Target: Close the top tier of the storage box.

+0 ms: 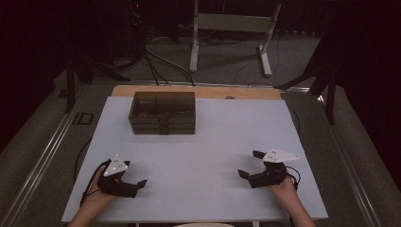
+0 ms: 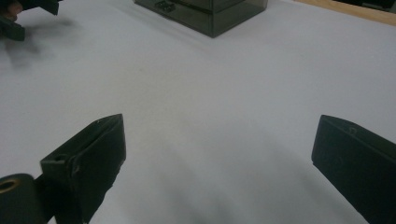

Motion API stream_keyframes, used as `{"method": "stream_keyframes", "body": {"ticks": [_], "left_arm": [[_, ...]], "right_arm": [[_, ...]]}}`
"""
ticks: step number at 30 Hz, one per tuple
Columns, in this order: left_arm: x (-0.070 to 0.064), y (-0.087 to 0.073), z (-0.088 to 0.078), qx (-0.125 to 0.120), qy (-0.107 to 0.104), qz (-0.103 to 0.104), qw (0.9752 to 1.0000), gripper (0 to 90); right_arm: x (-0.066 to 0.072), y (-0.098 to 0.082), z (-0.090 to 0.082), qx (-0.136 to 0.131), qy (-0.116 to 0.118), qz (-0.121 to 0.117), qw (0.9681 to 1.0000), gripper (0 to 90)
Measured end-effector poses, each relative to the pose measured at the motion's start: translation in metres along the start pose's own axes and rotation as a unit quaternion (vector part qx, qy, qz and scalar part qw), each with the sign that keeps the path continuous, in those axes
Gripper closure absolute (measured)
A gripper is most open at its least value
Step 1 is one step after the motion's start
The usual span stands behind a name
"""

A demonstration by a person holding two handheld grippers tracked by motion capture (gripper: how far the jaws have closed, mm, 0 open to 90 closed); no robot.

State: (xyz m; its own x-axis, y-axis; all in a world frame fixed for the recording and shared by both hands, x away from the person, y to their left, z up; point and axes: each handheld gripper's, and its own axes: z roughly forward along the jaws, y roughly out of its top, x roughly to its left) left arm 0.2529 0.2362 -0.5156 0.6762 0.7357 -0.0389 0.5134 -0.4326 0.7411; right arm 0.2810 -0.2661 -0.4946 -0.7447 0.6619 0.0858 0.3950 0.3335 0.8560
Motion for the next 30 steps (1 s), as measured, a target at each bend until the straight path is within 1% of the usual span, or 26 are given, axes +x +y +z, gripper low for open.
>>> {"method": "stream_keyframes", "body": {"ticks": [2,5,9,12,16,18,21,26,30], "left_arm": [[0.0010,-0.0005,0.0005,0.005,0.002,-0.001,1.0000,5.0],[0.0027,-0.0008,0.0003,0.003,0.003,-0.008,1.0000,5.0],[0.0029,-0.0010,-0.0003,0.005,0.008,-0.006,0.9999,5.0],[0.0030,-0.0009,-0.0005,0.006,0.007,-0.012,0.9999,5.0],[0.0004,-0.0008,0.0006,0.005,0.008,-0.005,0.9999,5.0],[-0.0003,-0.0007,0.0012,0.009,0.008,0.000,0.9999,5.0],[0.0001,-0.0008,0.0013,0.005,0.004,-0.002,1.0000,5.0],[0.0009,-0.0007,0.0012,0.003,0.003,-0.005,1.0000,5.0],[-0.0002,-0.0004,0.0013,0.004,0.003,-0.002,1.0000,5.0]], "right_arm": [[0.0000,0.0002,-0.0005,-0.001,0.000,-0.002,1.0000,3.0],[0.0001,-0.0001,-0.0003,0.001,0.000,-0.001,1.0000,3.0],[-0.0001,-0.0001,0.0000,0.000,0.000,-0.001,1.0000,3.0],[-0.0004,-0.0001,0.0002,0.000,0.001,0.001,1.0000,3.0],[-0.0005,-0.0006,0.0010,0.005,0.000,-0.002,1.0000,3.0],[0.0000,-0.0006,0.0016,0.007,0.001,-0.003,1.0000,3.0],[0.0002,-0.0010,0.0027,0.011,0.002,-0.005,0.9999,3.0],[0.0005,-0.0008,0.0029,0.012,0.002,-0.006,0.9999,3.0],[0.0005,-0.0008,0.0023,0.012,0.001,-0.006,0.9999,3.0]]}}
